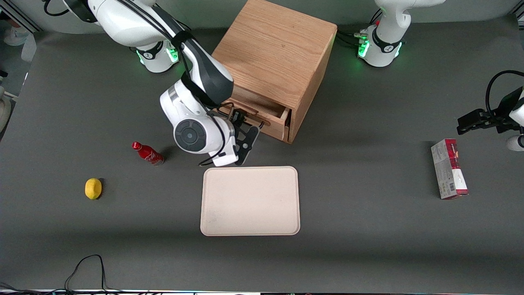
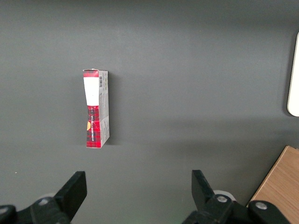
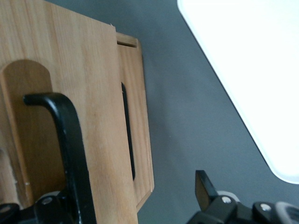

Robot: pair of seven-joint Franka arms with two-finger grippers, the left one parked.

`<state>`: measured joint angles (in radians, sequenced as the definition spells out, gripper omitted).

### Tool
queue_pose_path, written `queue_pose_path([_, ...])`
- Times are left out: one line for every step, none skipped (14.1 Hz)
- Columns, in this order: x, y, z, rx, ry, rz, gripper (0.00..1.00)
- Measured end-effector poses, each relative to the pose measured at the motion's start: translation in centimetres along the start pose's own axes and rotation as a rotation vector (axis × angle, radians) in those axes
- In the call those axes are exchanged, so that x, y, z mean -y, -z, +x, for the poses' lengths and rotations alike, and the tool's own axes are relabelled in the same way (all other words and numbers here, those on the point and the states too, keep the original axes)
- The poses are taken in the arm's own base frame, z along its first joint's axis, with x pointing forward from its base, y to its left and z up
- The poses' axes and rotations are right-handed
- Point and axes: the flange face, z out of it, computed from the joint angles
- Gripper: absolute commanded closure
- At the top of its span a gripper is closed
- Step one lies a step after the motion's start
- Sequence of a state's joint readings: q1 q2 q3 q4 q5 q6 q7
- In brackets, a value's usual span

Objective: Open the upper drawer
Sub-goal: 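Pull the upper drawer outward from the cabinet with the right gripper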

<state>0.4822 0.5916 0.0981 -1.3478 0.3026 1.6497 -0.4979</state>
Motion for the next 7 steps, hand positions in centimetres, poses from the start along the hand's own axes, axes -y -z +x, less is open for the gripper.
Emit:
queue_pose_path([-0.7,0.3,-0.3,-0.005,-0.011,0.001,0.0])
queue_pose_path([-1.3,0.5,-0.6,-0.01,-0.019,0.002,0.0])
queue_pose_path([-1.7,0.7,-0.8,-0.012,-0.025,0.003,0.0])
queue_pose_path([-1.9,0.8,-0.9,-0.014,-0.028,0.003,0.0])
queue_pose_path([-1.9,0.8,-0.9,-0.014,-0.029,0.003,0.0])
queue_pose_path([-2.0,0.8,-0.9,-0.015,-0.029,0.003,0.0])
queue_pose_path([-2.1,0.9,-1.0,-0.017,-0.031,0.002,0.0])
